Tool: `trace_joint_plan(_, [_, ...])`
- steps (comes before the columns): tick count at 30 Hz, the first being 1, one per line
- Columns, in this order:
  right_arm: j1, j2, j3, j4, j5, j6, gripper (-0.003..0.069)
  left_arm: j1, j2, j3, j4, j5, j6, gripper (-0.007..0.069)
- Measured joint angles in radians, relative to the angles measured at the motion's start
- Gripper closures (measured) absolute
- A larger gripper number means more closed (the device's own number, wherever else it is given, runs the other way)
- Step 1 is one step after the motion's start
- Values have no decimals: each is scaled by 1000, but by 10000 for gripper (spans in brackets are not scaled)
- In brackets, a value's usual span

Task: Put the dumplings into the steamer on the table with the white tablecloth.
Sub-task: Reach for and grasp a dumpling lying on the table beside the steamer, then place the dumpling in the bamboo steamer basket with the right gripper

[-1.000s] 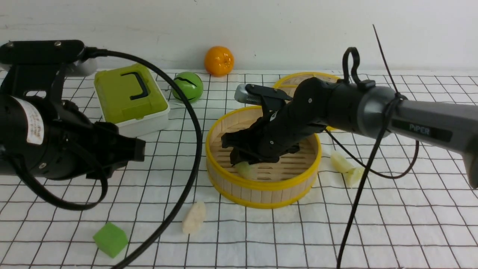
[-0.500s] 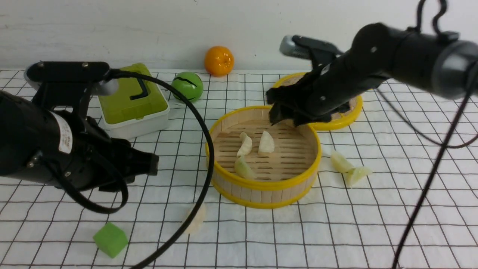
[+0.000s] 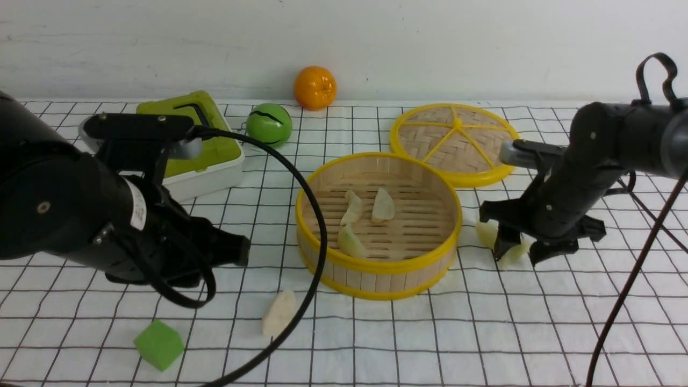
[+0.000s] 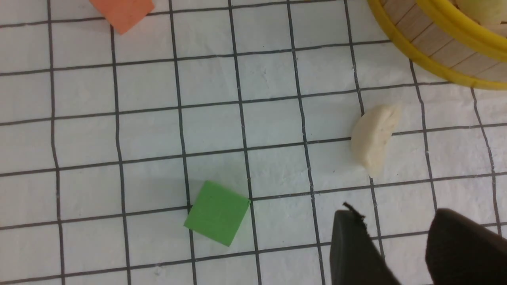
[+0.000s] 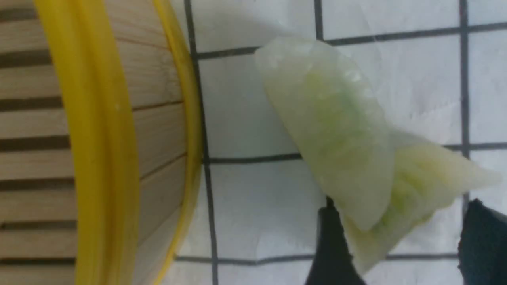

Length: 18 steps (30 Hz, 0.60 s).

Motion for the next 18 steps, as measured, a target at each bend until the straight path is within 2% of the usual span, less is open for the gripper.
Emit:
trace_joint_plan(4, [0,20,4,-42,-44,-1,323,0,5,0,0,0,0,358])
trace_joint_plan(5, [0,20,5,-62,-44,-13,382,0,5,0,0,-1,0,358])
trace_joint_plan(8, [0,19,5,-74,-39,-51,455,0,5,0,0,-1,0,358])
trace_joint_plan(15, [0,-76,11,-81,11,-186,454,0,5,0,0,21,21,358])
trace_joint_plan(18, [9,-170,11,-42,12,-269,454,0,5,0,0,38,26,358])
